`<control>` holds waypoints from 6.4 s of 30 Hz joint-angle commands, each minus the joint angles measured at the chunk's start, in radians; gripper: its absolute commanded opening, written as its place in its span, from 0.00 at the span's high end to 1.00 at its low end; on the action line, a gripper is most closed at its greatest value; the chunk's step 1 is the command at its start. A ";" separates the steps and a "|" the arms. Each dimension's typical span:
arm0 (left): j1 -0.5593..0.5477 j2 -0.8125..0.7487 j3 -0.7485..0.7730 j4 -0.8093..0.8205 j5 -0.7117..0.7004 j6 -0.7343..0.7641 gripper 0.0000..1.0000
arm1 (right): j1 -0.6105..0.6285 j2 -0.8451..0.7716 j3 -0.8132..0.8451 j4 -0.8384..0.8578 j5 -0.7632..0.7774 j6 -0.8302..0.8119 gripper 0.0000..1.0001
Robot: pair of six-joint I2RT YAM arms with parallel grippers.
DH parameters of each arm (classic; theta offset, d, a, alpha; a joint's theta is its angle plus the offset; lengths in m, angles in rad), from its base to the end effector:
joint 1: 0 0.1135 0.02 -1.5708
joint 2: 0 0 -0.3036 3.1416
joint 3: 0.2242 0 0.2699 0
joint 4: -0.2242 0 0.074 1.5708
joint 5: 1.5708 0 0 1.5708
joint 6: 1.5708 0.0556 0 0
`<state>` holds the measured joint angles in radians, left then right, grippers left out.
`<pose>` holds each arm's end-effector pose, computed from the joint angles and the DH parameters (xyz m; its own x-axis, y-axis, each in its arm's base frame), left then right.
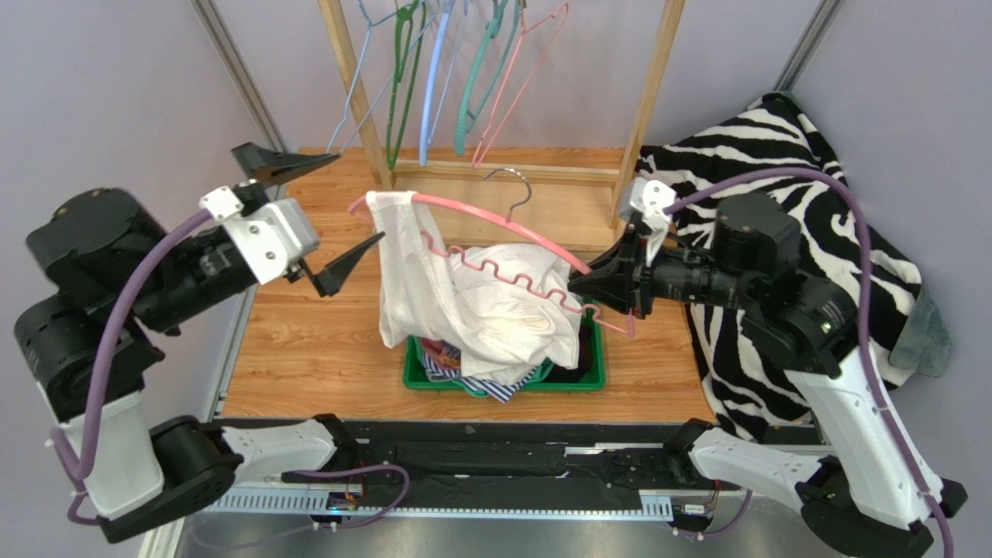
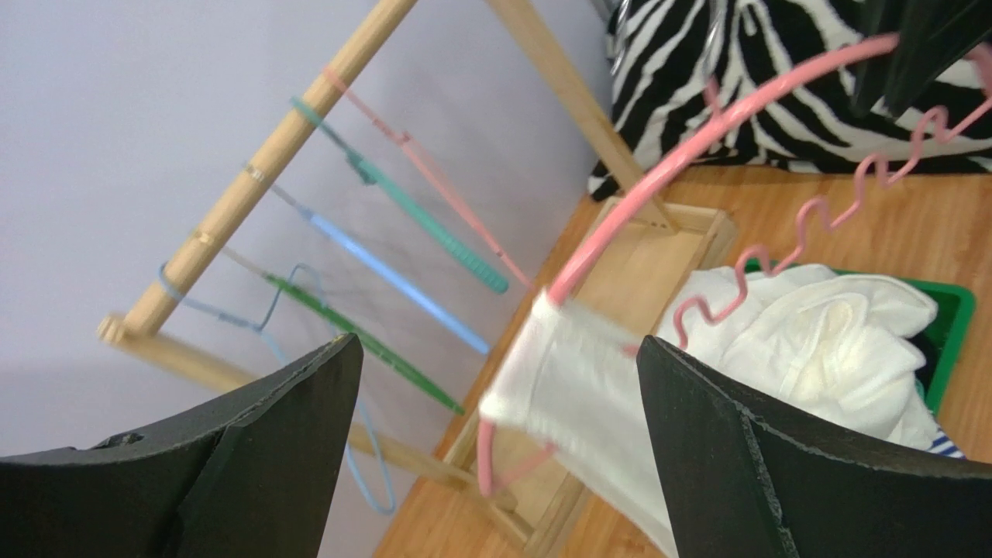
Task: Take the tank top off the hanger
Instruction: Remove the tank top from the hanger, then place the tank top in the bin.
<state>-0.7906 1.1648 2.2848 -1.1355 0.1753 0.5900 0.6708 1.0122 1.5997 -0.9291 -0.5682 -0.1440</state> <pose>0.0560 -0.0704 0.6534 0.4486 0.3255 -0.8323 0.6896 0.4664 0.5541 0.1057 0.1221 0.5263 -0.1275 -0.2556 -0.9583 -0.9492 0.3116 0.0432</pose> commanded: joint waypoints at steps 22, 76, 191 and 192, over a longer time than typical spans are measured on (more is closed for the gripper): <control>0.099 0.027 -0.372 0.092 0.211 -0.288 0.03 | 0.000 -0.207 0.048 0.204 0.070 0.011 1.00; -0.141 0.401 0.346 0.345 -0.224 -0.130 1.00 | 0.000 -0.523 0.005 -0.341 0.028 0.187 1.00; -0.093 0.423 -0.959 0.358 -0.063 -0.052 0.78 | -0.026 -0.206 -0.231 0.090 0.622 0.281 1.00; -0.093 0.438 -0.969 0.349 -0.068 -0.047 0.68 | -0.039 -0.193 -0.230 0.093 0.608 0.281 1.00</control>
<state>-0.9062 1.5356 1.3571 -0.8249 0.1001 0.5533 0.6632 0.7708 1.3502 -0.9573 0.0757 0.1547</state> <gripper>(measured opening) 0.173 0.143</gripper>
